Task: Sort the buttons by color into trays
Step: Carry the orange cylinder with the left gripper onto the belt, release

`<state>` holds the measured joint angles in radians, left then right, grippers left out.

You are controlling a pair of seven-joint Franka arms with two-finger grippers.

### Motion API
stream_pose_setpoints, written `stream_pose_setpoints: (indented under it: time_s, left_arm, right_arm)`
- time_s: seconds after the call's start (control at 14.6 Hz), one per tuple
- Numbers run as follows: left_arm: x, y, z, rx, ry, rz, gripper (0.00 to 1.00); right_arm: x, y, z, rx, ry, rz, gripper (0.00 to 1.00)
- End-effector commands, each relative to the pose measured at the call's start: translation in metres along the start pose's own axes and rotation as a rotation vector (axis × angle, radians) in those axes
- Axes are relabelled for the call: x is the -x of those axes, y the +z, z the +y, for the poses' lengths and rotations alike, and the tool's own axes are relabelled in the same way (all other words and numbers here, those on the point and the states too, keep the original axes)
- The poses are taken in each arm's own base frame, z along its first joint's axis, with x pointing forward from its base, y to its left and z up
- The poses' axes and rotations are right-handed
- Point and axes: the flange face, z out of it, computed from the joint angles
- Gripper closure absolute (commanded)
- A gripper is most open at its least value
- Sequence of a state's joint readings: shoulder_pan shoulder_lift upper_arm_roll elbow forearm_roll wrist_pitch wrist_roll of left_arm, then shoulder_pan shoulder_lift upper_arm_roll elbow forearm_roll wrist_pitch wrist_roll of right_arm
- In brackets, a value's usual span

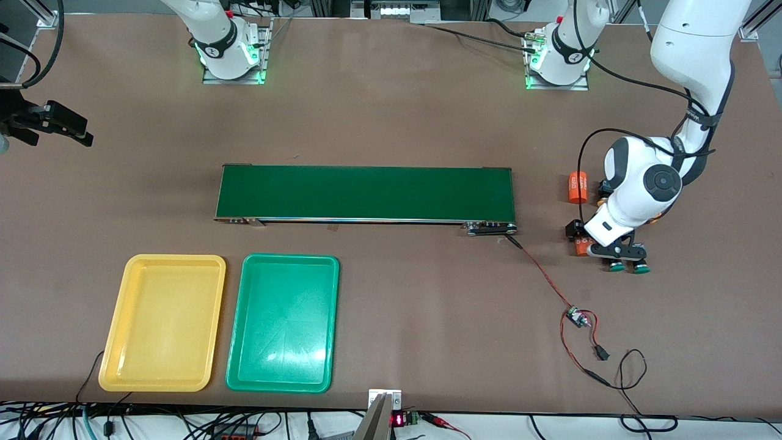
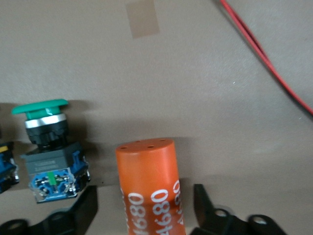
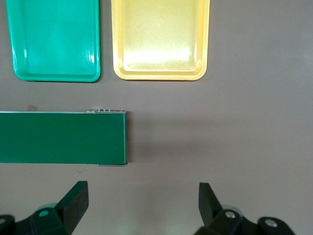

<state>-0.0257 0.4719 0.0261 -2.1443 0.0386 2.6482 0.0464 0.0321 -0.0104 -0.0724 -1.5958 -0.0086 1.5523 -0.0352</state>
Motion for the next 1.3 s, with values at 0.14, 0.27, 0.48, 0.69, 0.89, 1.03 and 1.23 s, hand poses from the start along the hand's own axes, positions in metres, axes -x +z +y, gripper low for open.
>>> stream_pose_setpoints:
  time_s: [0.14,0.27,0.48,0.69,0.89,1.03,1.23]
  left_arm:
    - [-0.007,-0.009,0.004,-0.004,0.016,0.019,0.70]
    - [-0.017,-0.035,0.017,0.004,0.041,0.011,0.74]
    - [-0.028,-0.079,0.031,0.016,0.116,-0.085,0.74]
    - [-0.034,-0.119,0.083,0.048,0.285,-0.166,0.77]
    - [-0.028,-0.144,0.126,0.090,0.610,-0.155,0.80]
    - [-0.025,-0.148,0.143,0.125,0.849,-0.141,0.80]
    - [-0.011,-0.136,0.192,0.178,1.163,-0.143,0.80]
  right_arm:
    - [0.003,0.001,0.001,-0.003,0.016,0.003,0.00]
    - [0.003,0.001,0.001,-0.003,0.016,0.003,0.00]
    - [0.002,0.000,0.001,-0.003,0.016,0.004,0.00]
    - [0.002,0.000,0.001,-0.003,0.016,0.004,0.00]
    - [0.002,0.000,0.002,-0.003,0.018,0.004,0.00]
    - [0.002,0.000,0.002,-0.003,0.018,0.007,0.00]
    - [0.002,0.000,0.002,-0.003,0.018,0.007,0.00]
